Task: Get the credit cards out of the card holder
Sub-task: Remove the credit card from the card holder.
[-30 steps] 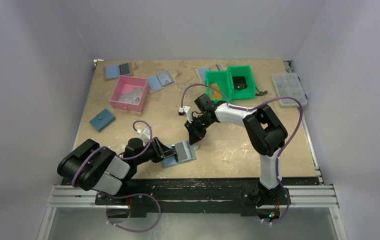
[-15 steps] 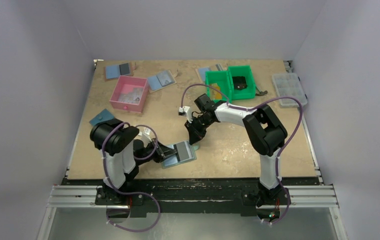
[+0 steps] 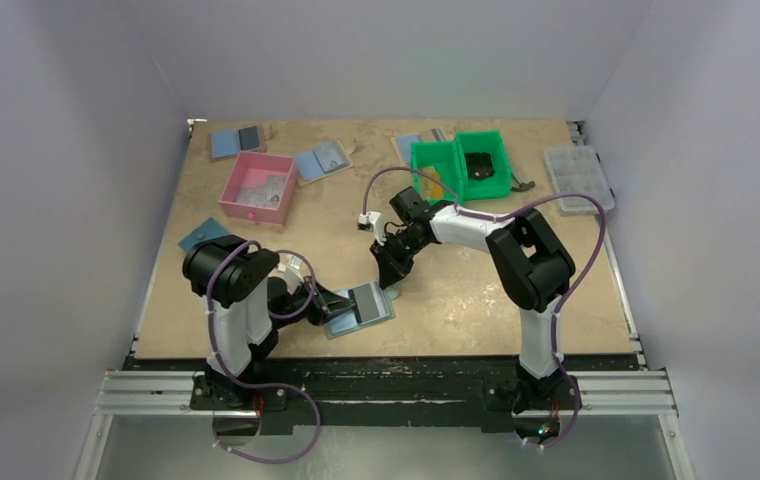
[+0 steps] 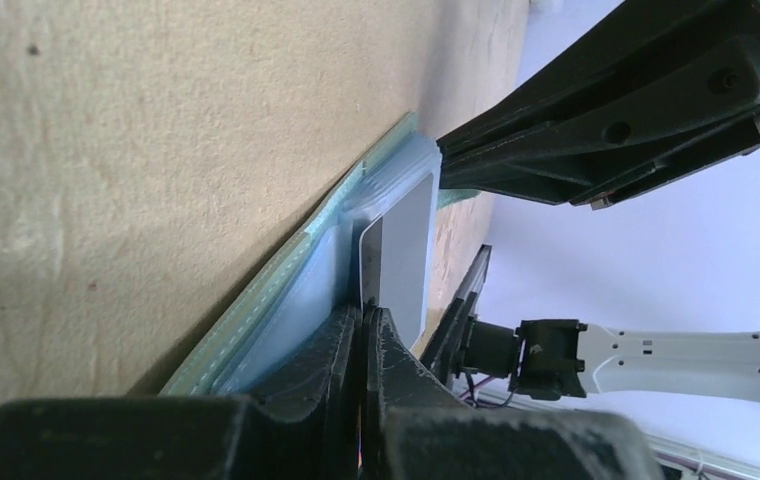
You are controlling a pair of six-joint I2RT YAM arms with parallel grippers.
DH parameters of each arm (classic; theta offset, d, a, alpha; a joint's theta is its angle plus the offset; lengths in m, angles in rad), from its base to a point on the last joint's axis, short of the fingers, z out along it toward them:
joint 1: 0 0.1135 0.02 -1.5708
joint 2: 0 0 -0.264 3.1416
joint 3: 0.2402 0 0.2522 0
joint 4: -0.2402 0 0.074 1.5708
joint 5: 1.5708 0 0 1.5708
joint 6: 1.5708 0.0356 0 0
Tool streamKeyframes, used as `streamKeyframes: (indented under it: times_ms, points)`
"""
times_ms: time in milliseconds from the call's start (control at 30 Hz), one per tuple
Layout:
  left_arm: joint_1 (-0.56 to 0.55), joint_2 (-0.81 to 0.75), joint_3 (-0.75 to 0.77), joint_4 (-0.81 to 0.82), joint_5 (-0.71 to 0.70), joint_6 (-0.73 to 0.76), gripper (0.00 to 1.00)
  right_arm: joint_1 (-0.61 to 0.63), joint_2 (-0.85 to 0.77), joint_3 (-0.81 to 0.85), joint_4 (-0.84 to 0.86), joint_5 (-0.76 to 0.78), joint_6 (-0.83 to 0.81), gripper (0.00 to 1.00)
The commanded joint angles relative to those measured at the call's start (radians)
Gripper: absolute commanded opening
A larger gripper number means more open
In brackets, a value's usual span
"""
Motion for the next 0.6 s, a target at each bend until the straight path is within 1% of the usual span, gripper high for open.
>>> streamKeyframes:
  times_ms: [0, 100, 167, 200, 300, 367, 467, 567]
  points:
    - [0.007, -0.04, -0.144, 0.067, -0.083, 0.122, 0.0, 0.005, 0.048, -0.006, -0.022, 0.132, -0.039, 0.13]
    - [0.007, -0.125, -0.134, -0.047, -0.093, 0.143, 0.0, 0.005, 0.048, -0.006, -0.022, 0.138, -0.039, 0.13]
    - [0.007, -0.198, -0.122, -0.162, -0.107, 0.166, 0.0, 0.005, 0.047, -0.005, -0.022, 0.141, -0.038, 0.13]
    - [0.007, -0.243, -0.114, -0.241, -0.119, 0.18, 0.0, 0.005, 0.048, -0.005, -0.022, 0.143, -0.039, 0.13]
    - [0.007, -0.394, -0.076, -0.551, -0.153, 0.229, 0.0, 0.004, 0.048, -0.003, -0.022, 0.148, -0.039, 0.14]
    - [0.007, -0.514, -0.055, -0.713, -0.185, 0.262, 0.0, 0.004, 0.048, -0.004, -0.023, 0.15, -0.039, 0.14]
    - [0.007, -0.665, -0.04, -0.913, -0.24, 0.288, 0.0, 0.003, 0.048, -0.002, -0.023, 0.154, -0.038, 0.14]
    - [0.007, -0.8, -0.038, -1.059, -0.264, 0.309, 0.0, 0.003, 0.048, -0.003, -0.024, 0.154, -0.039, 0.14]
